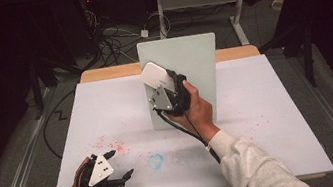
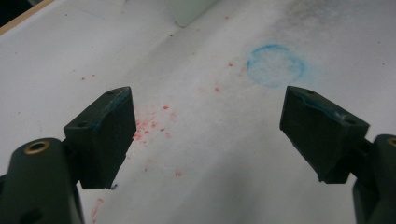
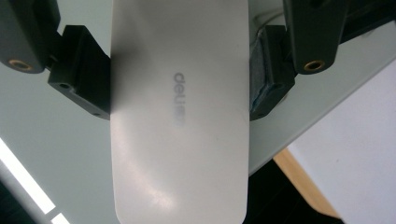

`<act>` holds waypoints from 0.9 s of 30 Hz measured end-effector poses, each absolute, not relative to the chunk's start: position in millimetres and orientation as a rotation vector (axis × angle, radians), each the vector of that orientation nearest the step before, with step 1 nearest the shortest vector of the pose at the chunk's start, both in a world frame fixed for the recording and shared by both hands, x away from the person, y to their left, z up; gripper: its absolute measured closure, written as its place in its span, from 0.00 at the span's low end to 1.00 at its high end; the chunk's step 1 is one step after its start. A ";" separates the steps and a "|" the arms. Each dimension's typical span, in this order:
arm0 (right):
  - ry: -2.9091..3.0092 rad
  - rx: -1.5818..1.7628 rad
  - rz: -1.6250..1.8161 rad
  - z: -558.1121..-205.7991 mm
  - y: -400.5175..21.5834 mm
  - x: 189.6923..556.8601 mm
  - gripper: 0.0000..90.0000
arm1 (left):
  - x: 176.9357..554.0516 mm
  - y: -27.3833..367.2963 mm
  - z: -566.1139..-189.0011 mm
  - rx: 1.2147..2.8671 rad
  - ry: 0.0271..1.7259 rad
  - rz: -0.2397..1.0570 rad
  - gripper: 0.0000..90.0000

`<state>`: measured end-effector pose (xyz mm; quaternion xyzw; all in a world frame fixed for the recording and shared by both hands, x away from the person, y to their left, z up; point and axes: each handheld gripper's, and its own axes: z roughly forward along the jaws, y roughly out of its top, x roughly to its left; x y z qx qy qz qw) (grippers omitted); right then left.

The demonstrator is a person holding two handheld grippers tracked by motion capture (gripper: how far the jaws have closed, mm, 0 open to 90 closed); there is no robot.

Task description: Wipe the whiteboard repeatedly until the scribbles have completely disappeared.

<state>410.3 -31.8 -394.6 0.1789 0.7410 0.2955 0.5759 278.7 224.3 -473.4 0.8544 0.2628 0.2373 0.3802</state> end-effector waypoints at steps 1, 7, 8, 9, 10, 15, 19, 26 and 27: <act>1.736 0.409 0.687 -399.6 -33.7 408.6 0.34 | 278.6 224.2 -473.5 2.182 0.671 0.607 0.20; 1.762 0.392 0.656 -424.4 -45.8 398.3 0.34 | 278.5 223.6 -473.4 2.186 0.670 0.605 0.20; 1.766 0.397 0.658 -428.0 -48.0 396.7 0.34 | 278.5 223.4 -473.4 2.185 0.669 0.606 0.20; 1.767 0.389 0.653 -431.2 -50.1 395.7 0.34 | 278.5 223.2 -473.4 2.185 0.668 0.606 0.20; 1.773 0.394 0.646 -434.9 -51.5 393.6 0.34 | 278.5 223.0 -473.5 2.186 0.669 0.605 0.20; 1.799 0.358 0.601 -455.4 -51.9 385.4 0.34 | 279.5 221.5 -474.0 2.191 0.667 0.602 0.20; 1.827 0.297 0.551 -468.0 -48.6 380.5 0.34 | 280.4 220.2 -474.2 2.194 0.665 0.603 0.20; 1.854 0.286 0.532 -452.1 -42.9 392.0 0.34 | 281.8 218.7 -475.0 2.193 0.672 0.578 0.20; 1.850 0.294 0.529 -448.0 -41.1 394.4 0.34 | 281.8 218.8 -475.0 2.192 0.673 0.577 0.20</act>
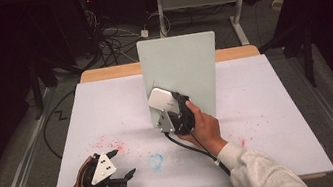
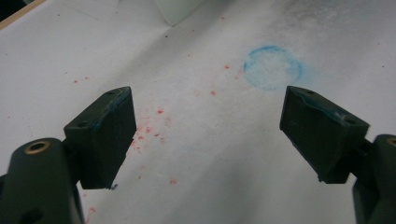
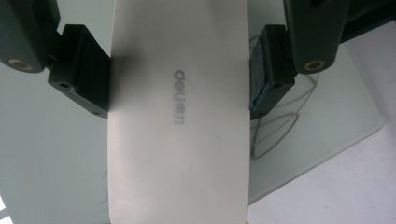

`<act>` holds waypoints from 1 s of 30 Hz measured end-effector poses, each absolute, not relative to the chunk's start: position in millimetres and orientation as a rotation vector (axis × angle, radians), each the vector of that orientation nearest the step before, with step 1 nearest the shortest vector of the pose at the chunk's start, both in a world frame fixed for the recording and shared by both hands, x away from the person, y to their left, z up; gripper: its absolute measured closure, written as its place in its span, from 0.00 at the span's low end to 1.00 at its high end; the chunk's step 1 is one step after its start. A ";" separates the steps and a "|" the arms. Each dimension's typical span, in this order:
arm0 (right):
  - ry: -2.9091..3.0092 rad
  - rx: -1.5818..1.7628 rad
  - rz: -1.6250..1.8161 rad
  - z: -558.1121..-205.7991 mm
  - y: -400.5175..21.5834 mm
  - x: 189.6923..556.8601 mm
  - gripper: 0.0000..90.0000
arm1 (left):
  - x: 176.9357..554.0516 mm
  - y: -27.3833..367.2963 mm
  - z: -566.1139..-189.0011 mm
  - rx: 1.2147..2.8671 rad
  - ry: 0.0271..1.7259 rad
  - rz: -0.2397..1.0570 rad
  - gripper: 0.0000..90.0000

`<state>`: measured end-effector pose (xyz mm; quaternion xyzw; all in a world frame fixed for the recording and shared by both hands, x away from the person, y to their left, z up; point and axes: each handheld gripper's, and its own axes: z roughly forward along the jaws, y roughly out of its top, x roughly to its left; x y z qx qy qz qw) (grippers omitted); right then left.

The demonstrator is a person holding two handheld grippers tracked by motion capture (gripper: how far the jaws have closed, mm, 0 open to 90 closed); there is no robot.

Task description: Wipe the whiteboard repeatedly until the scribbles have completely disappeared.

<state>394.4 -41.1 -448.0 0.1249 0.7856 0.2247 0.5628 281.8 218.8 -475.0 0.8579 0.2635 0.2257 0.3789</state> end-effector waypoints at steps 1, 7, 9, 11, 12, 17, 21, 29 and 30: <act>1.849 0.297 0.536 -442.6 -40.0 397.1 0.34 | 281.7 218.9 -474.9 2.192 0.672 0.580 0.20; 1.788 0.353 0.589 -409.6 -33.9 409.7 0.34 | 280.7 222.0 -474.5 2.183 0.671 0.591 0.20; 1.769 0.355 0.599 -397.6 -32.4 414.4 0.34 | 280.0 222.8 -474.2 2.182 0.668 0.592 0.20; 1.754 0.365 0.602 -387.0 -28.9 418.2 0.34 | 279.3 222.9 -474.2 2.183 0.677 0.581 0.20; 1.752 0.368 0.605 -381.2 -27.5 420.2 0.34 | 279.2 222.9 -474.2 2.183 0.676 0.582 0.20; 1.705 0.417 0.631 -351.3 -25.3 430.3 0.34 | 279.1 223.4 -473.9 2.182 0.668 0.594 0.20; 1.700 0.431 0.633 -340.0 -24.6 434.2 0.34 | 278.9 224.0 -474.1 2.179 0.669 0.592 0.20; 1.743 0.386 0.600 -376.7 -20.6 421.8 0.34 | 277.6 223.9 -473.8 2.182 0.674 0.583 0.20; 1.756 0.375 0.591 -382.8 -21.3 419.4 0.34 | 277.6 223.8 -473.8 2.182 0.674 0.583 0.20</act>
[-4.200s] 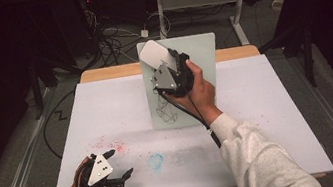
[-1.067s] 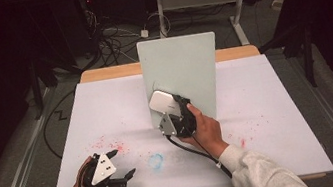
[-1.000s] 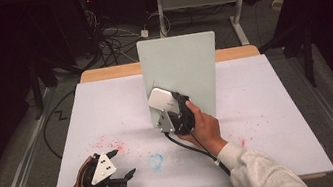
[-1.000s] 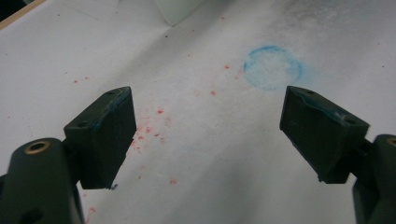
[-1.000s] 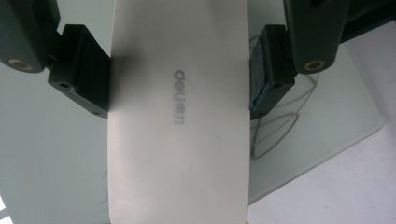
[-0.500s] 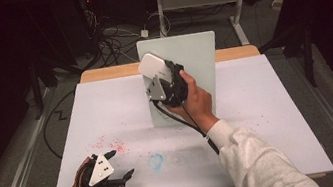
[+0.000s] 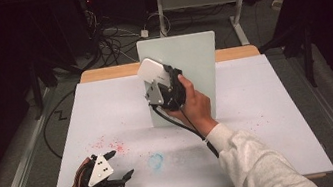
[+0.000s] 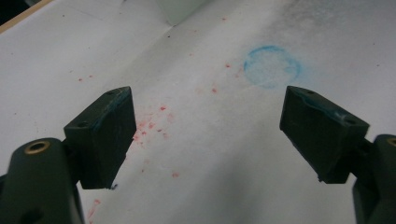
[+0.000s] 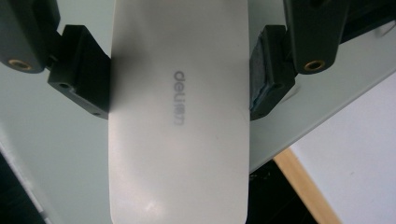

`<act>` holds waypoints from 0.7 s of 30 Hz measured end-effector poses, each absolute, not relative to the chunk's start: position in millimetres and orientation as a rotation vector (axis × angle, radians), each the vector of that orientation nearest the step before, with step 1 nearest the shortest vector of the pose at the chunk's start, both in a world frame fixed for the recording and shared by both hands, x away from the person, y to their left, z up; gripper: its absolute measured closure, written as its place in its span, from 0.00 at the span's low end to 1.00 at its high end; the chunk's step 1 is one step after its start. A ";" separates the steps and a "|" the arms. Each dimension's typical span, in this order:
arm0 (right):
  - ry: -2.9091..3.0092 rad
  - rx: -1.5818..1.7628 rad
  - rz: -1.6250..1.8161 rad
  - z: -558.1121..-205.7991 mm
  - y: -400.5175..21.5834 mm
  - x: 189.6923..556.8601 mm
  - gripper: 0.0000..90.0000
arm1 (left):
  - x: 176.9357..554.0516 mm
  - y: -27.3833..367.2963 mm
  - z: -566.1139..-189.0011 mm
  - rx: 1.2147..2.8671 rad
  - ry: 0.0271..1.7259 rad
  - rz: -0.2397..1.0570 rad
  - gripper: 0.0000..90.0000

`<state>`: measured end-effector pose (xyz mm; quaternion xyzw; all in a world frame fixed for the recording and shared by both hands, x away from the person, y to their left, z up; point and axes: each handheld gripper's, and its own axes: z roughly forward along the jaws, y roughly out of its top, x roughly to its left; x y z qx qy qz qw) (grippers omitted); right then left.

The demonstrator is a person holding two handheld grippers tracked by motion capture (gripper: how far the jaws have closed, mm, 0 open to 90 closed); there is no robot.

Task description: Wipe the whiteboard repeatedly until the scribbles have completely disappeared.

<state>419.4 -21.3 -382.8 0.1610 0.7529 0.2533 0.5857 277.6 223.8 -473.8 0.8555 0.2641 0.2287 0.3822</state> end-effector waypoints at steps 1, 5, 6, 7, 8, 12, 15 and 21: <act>1.758 0.386 0.591 -390.0 -21.4 416.6 0.34 | 278.0 223.9 -473.4 2.179 0.665 0.595 0.20; 1.786 0.317 0.544 -418.5 -24.0 406.8 0.34 | 278.0 223.4 -474.1 2.185 0.673 0.581 0.20; 1.796 0.310 0.535 -425.0 -24.6 404.3 0.34 | 278.7 223.3 -474.0 2.186 0.666 0.593 0.20; 1.800 0.298 0.526 -430.3 -25.2 402.6 0.34 | 278.3 222.6 -474.3 2.187 0.675 0.580 0.20; 1.811 0.299 0.521 -434.9 -26.2 400.6 0.34 | 278.2 222.2 -474.2 2.185 0.674 0.581 0.20; 1.827 0.250 0.482 -455.8 -32.0 393.4 0.34 | 278.4 222.0 -473.6 2.184 0.665 0.595 0.20; 1.841 0.219 0.456 -466.8 -37.7 389.3 0.34 | 278.4 221.9 -474.4 2.187 0.676 0.582 0.20; 1.865 0.202 0.441 -466.4 -44.6 388.9 0.34 | 278.4 221.9 -474.2 2.186 0.678 0.582 0.20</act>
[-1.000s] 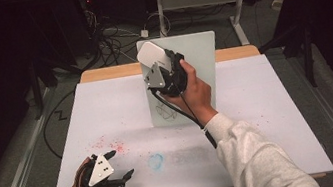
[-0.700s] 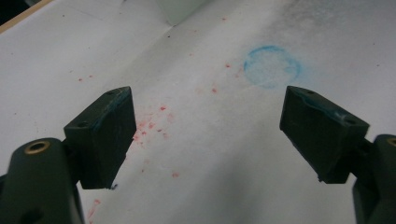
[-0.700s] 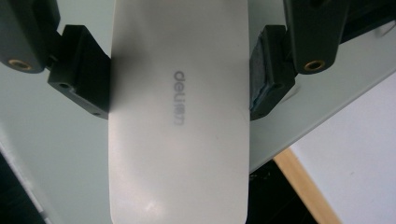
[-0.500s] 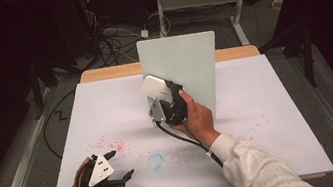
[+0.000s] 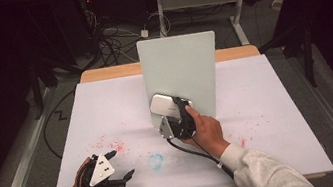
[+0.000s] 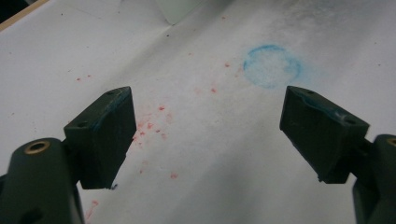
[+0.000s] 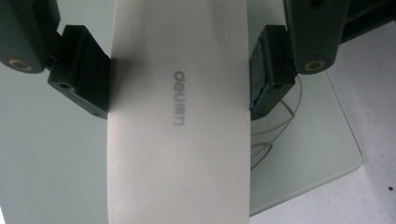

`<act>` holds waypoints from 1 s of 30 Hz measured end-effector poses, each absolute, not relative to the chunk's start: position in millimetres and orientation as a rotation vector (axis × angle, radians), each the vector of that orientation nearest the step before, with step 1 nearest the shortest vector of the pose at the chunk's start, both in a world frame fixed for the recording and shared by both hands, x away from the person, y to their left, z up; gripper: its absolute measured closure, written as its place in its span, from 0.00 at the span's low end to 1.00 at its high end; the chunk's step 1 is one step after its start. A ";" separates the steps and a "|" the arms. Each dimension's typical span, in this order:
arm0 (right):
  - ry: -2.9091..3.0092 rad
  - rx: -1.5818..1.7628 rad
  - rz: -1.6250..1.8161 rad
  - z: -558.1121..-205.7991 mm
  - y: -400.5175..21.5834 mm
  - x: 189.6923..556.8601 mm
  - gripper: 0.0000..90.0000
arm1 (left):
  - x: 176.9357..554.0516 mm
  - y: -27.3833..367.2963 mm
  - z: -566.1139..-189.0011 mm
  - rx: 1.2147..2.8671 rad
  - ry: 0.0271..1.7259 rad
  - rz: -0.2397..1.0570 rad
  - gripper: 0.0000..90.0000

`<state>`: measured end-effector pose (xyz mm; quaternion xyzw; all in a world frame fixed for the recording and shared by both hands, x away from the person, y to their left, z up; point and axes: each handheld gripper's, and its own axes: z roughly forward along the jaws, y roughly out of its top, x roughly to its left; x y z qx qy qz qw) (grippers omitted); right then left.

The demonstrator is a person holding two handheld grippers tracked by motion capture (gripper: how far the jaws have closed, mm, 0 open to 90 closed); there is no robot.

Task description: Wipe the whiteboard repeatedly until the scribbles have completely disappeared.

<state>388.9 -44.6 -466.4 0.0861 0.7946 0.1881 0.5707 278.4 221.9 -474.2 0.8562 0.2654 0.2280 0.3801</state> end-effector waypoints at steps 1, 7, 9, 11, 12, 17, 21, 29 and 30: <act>1.857 0.193 0.439 -464.6 -45.1 389.9 0.34 | 278.4 221.9 -474.2 2.186 0.678 0.582 0.20; 1.820 0.258 0.480 -447.0 -48.0 395.7 0.34 | 279.1 222.4 -474.1 2.186 0.667 0.593 0.20; 1.816 0.275 0.482 -446.6 -46.4 395.7 0.34 | 279.0 222.2 -474.3 2.182 0.670 0.592 0.20; 1.809 0.260 0.464 -452.3 -42.9 393.5 0.34 | 278.7 222.3 -474.3 2.186 0.676 0.580 0.20; 1.821 0.249 0.461 -456.3 -41.3 392.3 0.34 | 278.6 222.4 -474.3 2.186 0.677 0.580 0.20; 1.856 0.190 0.429 -478.3 -36.3 385.4 0.34 | 278.7 222.9 -473.8 2.183 0.669 0.593 0.20; 1.887 0.158 0.396 -490.5 -40.1 380.5 0.34 | 278.5 222.9 -474.6 2.187 0.678 0.580 0.20; 1.934 0.110 0.304 -505.6 -57.8 373.1 0.34 | 278.2 222.3 -474.3 2.188 0.682 0.582 0.20; 1.932 0.105 0.302 -505.3 -59.9 373.4 0.34 | 278.2 222.3 -474.3 2.188 0.682 0.582 0.20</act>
